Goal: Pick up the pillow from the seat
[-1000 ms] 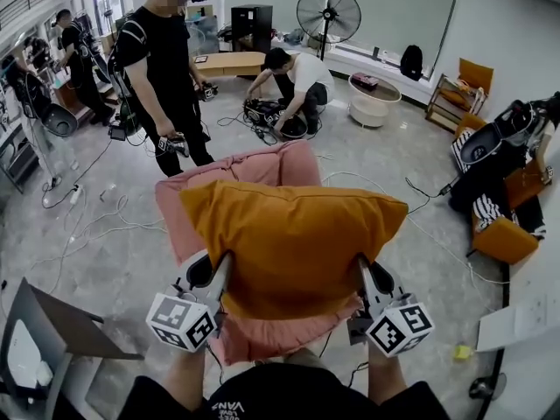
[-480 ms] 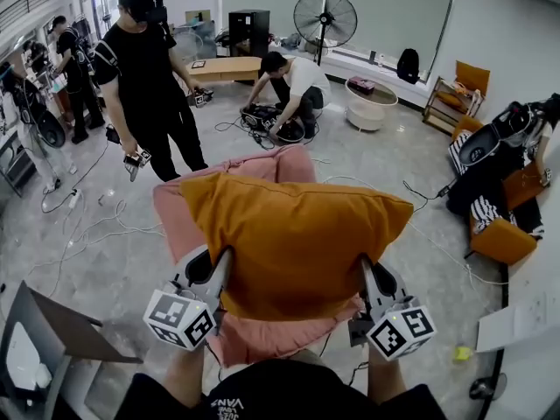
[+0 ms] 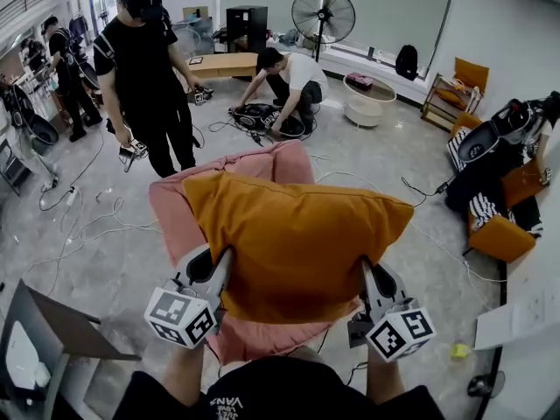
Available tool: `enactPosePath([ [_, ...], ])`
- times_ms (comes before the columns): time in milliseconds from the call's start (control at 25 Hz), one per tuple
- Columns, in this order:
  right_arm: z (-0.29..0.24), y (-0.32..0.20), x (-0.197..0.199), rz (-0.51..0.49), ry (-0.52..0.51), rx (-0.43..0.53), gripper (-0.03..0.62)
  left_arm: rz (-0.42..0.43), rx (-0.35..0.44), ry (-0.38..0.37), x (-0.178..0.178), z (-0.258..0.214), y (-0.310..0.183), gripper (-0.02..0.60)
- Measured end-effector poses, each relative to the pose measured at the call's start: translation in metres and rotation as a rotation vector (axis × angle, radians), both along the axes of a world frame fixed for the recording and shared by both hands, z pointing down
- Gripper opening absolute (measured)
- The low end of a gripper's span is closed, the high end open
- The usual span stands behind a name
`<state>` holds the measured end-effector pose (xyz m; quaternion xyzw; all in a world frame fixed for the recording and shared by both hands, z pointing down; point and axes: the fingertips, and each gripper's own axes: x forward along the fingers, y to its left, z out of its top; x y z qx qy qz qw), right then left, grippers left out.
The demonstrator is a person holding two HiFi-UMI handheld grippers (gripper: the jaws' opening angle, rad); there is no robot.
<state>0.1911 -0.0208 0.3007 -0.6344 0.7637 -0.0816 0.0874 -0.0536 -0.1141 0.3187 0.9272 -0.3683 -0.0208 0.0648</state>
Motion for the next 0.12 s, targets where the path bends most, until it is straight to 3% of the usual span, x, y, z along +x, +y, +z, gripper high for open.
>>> enactPosePath([
  [120,0.005,-0.0027,0.0034,-0.003,-0.003,-0.009,0.015,-0.002,-0.007,-0.005,0.0032,0.0041,-0.0021,0.077],
])
